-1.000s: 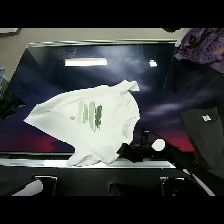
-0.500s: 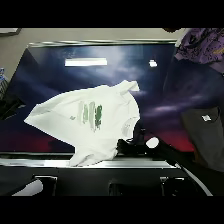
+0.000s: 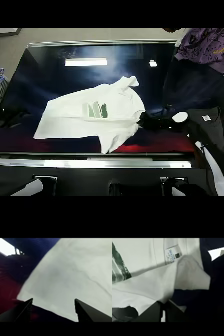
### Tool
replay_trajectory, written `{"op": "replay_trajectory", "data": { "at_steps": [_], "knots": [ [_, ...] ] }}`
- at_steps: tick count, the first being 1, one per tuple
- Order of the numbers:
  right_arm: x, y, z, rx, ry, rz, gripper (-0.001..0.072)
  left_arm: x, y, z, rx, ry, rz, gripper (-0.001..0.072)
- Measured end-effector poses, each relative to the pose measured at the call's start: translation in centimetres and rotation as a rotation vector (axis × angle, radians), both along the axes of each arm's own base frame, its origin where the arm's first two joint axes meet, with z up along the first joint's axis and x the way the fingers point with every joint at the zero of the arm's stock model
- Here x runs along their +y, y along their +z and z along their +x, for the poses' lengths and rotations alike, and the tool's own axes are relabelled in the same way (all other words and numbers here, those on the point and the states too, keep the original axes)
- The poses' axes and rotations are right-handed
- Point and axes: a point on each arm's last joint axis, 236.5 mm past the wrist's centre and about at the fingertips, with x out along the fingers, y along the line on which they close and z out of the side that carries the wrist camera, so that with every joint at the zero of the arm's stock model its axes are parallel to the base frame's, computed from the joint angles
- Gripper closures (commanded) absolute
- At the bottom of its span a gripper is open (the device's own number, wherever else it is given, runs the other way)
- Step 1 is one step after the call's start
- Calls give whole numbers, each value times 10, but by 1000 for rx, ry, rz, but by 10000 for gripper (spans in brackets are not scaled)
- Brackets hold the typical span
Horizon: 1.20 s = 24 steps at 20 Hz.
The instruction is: Fold the clothes and pants, and hang the long-sleeved shirts on hangers.
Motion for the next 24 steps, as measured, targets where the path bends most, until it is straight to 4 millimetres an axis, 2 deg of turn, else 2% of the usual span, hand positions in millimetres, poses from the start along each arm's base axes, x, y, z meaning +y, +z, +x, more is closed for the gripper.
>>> {"op": "replay_trajectory", "data": {
  "at_steps": [3,8,14,21,22,23,24],
  "knots": [
    [-26,3,5,4,-6,-47,677,-4,-37,-36,68,7,-89,90],
    [-40,3,5,14,-2,-81,677,-28,-77,-75,82,13,-265,90],
    [-44,2,5,14,-5,-90,677,-43,-94,-87,73,6,-319,92],
    [-45,2,5,14,-3,-93,677,-68,-103,-81,87,-45,-388,107],
    [-45,2,5,16,-2,-93,677,-73,-105,-80,92,-53,-398,230],
    [-44,2,4,18,0,-92,677,-75,-107,-80,99,-61,-399,405],
    [-44,2,4,18,0,-93,677,-74,-111,-81,108,-69,-386,529]
  ]
}}
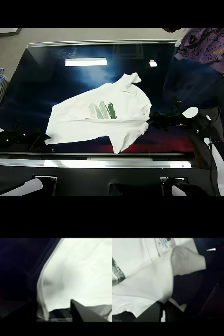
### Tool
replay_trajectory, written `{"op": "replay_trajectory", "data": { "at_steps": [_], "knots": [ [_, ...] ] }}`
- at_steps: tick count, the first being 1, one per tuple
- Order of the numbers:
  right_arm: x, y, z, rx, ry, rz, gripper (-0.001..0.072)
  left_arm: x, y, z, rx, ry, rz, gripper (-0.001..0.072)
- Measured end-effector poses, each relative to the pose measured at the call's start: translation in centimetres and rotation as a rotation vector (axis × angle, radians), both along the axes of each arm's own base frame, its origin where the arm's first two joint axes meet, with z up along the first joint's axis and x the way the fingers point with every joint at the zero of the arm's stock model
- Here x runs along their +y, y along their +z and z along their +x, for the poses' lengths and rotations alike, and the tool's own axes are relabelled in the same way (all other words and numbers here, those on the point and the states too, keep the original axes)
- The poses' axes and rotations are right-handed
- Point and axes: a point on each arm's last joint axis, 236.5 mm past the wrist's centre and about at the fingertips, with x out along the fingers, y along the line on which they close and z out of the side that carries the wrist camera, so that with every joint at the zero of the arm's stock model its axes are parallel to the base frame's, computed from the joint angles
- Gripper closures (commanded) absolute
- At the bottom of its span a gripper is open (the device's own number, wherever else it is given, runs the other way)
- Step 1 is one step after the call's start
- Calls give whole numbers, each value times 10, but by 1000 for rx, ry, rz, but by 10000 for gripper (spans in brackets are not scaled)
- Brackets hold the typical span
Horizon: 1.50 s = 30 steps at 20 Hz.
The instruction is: Fold the clothes and pants, and hang the long-sleeved shirts on hangers.
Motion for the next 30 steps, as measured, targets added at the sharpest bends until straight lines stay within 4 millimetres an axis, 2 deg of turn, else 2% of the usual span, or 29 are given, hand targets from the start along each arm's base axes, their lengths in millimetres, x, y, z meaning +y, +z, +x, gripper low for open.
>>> {"op": "replay_trajectory", "data": {
  "at_steps": [1,2,5,7,9,11,12,14,16,18,19,20,21,23,24,25,27,28,30],
  "knots": [
    [0,0,0,0,0,0,677,0,-3,0,4,-7,8,660],
    [0,0,0,0,0,0,677,1,-4,-1,6,-12,14,691],
    [3,3,1,-17,15,12,678,-1,-2,2,2,-23,12,694],
    [11,14,6,-66,55,40,678,1,5,10,-12,-16,31,696],
    [17,33,18,-136,94,57,678,1,25,30,-68,-24,54,696],
    [19,68,41,-247,126,55,678,8,60,64,-172,-34,119,696],
    [19,91,55,-315,141,44,678,12,86,87,-248,-36,160,695],
    [17,155,85,-482,169,9,678,21,158,134,-437,-35,254,695],
    [11,228,105,-651,184,-49,678,26,261,171,-672,-20,355,695],
    [4,311,109,-828,183,-122,678,28,366,181,-889,11,455,695],
    [0,351,105,-915,174,-157,678,29,421,174,-995,40,513,696],
    [-4,393,94,-1006,161,-198,678,28,467,162,-1082,71,564,696],
    [-9,431,80,-1089,143,-234,678,27,512,142,-1168,111,620,695],
    [-16,496,39,-1237,105,-296,678,22,577,95,-1294,195,705,696],
    [-19,522,14,-1299,85,-328,678,19,600,68,-1342,236,742,696],
    [-24,544,-11,-1356,63,-361,678,16,617,43,-1376,272,768,696],
    [-32,571,-53,-1427,20,-416,678,10,637,-4,-1415,341,812,696],
    [-36,580,-70,-1451,-1,-439,678,9,642,-24,-1423,370,833,696],
    [-46,591,-94,-1477,-50,-474,678,8,639,-49,-1398,400,856,695]
  ]
}}
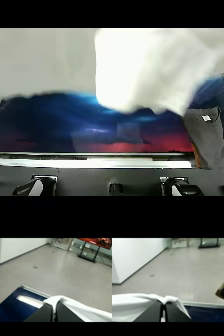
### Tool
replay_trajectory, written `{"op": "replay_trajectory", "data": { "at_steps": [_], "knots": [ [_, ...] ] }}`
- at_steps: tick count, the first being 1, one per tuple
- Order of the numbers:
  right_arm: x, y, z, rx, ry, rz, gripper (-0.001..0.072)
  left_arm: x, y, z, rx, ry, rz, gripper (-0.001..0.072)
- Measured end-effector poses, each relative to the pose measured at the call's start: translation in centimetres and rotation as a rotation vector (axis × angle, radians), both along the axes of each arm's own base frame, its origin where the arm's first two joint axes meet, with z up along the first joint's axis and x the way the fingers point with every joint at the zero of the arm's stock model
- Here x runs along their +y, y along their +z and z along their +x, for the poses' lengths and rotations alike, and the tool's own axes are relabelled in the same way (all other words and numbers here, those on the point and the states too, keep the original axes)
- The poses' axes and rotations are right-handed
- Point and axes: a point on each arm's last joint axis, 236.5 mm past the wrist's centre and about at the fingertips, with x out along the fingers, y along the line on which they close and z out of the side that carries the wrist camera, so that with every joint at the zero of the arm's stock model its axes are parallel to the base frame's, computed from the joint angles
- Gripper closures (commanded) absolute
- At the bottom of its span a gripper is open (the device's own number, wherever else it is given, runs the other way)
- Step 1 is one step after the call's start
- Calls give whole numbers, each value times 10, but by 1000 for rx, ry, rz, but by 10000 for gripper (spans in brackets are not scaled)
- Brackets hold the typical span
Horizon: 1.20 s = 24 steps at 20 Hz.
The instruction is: Fold the clothes and pants, and hang the long-sleeved shirts on hangers.
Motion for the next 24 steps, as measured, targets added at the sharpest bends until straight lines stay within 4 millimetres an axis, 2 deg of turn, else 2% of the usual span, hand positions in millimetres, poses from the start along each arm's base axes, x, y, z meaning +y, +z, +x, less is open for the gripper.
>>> {"op": "replay_trajectory", "data": {
  "at_steps": [2,3,4,6,9,12,13,15,17,18,19,21,24],
  "knots": [
    [-7,3,-7,-2,-31,24,678,2,-16,-6,57,18,-14,696],
    [-10,-4,0,31,-42,40,678,5,-29,-1,101,20,-18,696],
    [-12,-15,13,80,-46,53,678,8,-44,8,155,16,-26,695],
    [-14,-53,54,237,-49,75,678,18,-86,39,287,-6,-40,695],
    [-17,-144,134,545,-56,94,678,38,-173,106,511,-55,-85,696],
    [-20,-256,211,836,-65,115,678,56,-286,184,704,-104,-152,695],
    [-21,-298,232,933,-69,120,678,58,-321,208,749,-120,-160,695],
    [-19,-370,269,1060,-73,140,678,60,-397,255,839,-151,-155,695],
    [-13,-438,300,1152,-78,152,678,56,-464,297,908,-181,-124,695],
    [-8,-465,312,1175,-77,156,678,53,-491,313,940,-195,-108,695],
    [-1,-491,323,1195,-78,166,678,49,-515,329,961,-209,-94,695],
    [14,-531,338,1215,-79,182,677,38,-545,357,974,-237,-72,695],
    [35,-561,351,1215,-68,203,676,19,-561,386,964,-272,-46,691]
  ]
}}
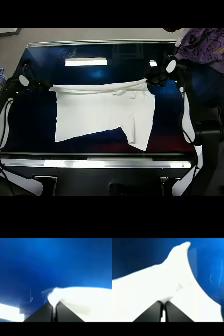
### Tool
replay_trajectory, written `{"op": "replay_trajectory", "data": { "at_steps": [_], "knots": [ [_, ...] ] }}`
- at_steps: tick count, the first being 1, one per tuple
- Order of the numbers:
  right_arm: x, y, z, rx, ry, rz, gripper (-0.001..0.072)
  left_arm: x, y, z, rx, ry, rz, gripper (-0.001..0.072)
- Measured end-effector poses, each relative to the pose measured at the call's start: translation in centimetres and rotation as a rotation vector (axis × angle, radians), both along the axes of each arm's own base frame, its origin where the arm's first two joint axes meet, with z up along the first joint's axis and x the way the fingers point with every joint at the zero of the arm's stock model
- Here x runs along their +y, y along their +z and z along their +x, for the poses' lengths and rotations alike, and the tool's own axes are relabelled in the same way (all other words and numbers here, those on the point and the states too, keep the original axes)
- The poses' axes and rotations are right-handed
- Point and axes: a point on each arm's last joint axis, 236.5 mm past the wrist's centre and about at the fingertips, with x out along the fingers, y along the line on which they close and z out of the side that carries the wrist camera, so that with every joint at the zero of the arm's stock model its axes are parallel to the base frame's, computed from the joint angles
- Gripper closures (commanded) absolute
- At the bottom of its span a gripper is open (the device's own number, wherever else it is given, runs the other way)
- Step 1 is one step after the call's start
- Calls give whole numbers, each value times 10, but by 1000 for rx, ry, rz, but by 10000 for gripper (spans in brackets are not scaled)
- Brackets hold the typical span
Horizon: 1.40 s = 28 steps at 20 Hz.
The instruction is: Fold the clothes and pants, and hang the long-sleeved shirts on hangers.
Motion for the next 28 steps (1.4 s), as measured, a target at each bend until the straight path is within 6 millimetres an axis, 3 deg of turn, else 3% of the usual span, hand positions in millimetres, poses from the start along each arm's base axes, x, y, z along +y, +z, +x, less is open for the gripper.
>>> {"op": "replay_trajectory", "data": {
  "at_steps": [1,3,4,5,6,7,10,12,14,17,21,25,28],
  "knots": [
    [4,-5,2,0,-1,5,669,-7,-2,6,-1,-13,0,678],
    [8,-11,2,13,-9,17,522,-18,0,12,0,-27,-7,628],
    [10,-11,-1,25,-8,22,419,-22,2,12,12,-27,-16,500],
    [10,-7,-4,34,-7,28,368,-23,7,12,22,-23,-26,279],
    [9,-1,-7,41,-5,33,365,-23,14,10,30,-17,-32,75],
    [4,10,-11,40,1,33,336,-20,23,6,47,-8,-41,52],
    [-30,53,-30,29,20,10,324,-2,53,-19,109,21,-56,52],
    [-63,73,-51,49,46,-16,324,14,68,-50,189,51,-72,64],
    [-94,82,-78,84,61,11,299,26,73,-89,284,91,-98,67],
    [-111,57,-125,172,99,122,299,30,70,-148,394,142,-134,67],
    [-90,3,-180,273,169,307,298,22,57,-202,475,170,-159,86],
    [-71,-42,-210,290,180,402,295,19,50,-222,504,182,-166,85],
    [-61,-64,-223,291,164,439,294,18,48,-226,512,183,-168,85]
  ]
}}
